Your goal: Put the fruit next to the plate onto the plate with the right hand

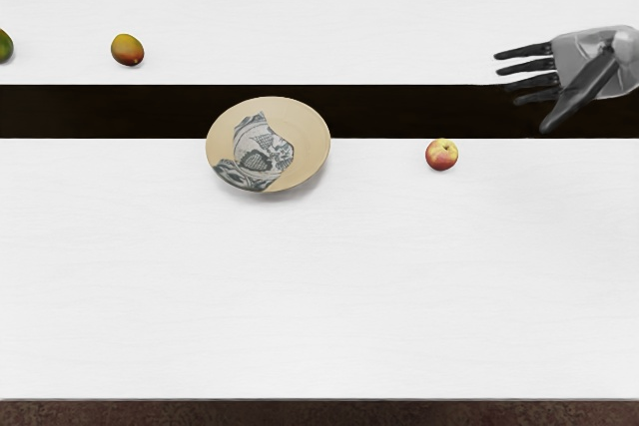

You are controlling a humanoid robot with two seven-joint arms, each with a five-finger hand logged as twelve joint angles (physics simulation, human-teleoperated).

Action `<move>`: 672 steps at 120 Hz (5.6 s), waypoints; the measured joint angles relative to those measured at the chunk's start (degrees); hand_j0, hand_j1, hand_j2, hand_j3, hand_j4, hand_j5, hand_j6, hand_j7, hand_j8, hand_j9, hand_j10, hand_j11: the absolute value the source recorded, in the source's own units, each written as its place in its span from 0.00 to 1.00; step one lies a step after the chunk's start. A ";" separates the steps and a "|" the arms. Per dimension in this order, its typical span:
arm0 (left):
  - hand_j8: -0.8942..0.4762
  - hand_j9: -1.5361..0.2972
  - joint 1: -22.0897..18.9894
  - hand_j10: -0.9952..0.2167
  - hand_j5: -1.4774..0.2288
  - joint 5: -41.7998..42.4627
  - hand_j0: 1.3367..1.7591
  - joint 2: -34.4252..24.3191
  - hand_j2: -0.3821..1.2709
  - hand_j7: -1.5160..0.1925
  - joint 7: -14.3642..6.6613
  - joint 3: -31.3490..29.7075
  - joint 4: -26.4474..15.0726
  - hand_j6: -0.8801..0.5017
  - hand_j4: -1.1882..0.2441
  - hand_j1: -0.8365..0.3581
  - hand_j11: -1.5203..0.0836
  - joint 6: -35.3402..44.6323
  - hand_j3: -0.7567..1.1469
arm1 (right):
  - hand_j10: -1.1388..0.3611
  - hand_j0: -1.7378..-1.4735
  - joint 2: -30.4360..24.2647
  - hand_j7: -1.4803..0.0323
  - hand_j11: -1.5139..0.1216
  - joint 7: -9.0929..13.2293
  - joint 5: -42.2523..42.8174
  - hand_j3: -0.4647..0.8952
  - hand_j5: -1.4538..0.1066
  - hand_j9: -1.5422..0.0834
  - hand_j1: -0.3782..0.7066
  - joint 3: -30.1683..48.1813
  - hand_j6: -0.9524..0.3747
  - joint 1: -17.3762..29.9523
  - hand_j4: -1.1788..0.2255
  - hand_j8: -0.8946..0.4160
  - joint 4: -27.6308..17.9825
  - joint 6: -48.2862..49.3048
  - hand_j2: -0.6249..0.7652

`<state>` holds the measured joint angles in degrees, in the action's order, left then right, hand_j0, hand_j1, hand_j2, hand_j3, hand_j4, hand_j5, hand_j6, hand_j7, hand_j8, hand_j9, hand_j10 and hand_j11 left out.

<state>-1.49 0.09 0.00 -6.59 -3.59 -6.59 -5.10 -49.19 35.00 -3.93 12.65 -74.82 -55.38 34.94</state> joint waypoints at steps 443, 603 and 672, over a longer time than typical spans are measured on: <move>0.64 0.83 0.00 0.81 0.86 0.00 0.76 0.00 0.23 0.88 0.00 0.00 0.00 0.63 0.82 0.98 0.94 0.00 0.40 | 0.30 0.35 48.99 0.23 0.22 0.04 19.02 0.34 0.19 0.24 0.69 26.05 0.52 9.37 0.28 0.50 26.55 -18.75 0.57; 0.64 0.83 0.00 0.81 0.86 0.00 0.76 0.00 0.23 0.88 0.00 -0.01 0.00 0.63 0.82 0.98 0.94 0.00 0.40 | 0.59 0.30 49.19 0.96 0.91 0.00 17.01 0.34 0.91 0.93 0.05 21.37 0.75 5.92 0.83 0.76 23.80 -17.33 0.45; 0.64 0.83 0.00 0.81 0.86 0.00 0.76 0.00 0.23 0.88 0.00 -0.01 0.00 0.63 0.82 0.98 0.94 0.00 0.40 | 0.73 0.30 49.18 0.98 0.92 0.00 17.14 0.34 0.93 0.95 0.03 21.86 0.72 6.46 0.84 0.70 22.52 -16.50 0.45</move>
<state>-1.49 0.09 0.00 -6.59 -3.60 -6.59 -5.10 0.00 35.00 13.22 34.51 -68.36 -32.87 18.44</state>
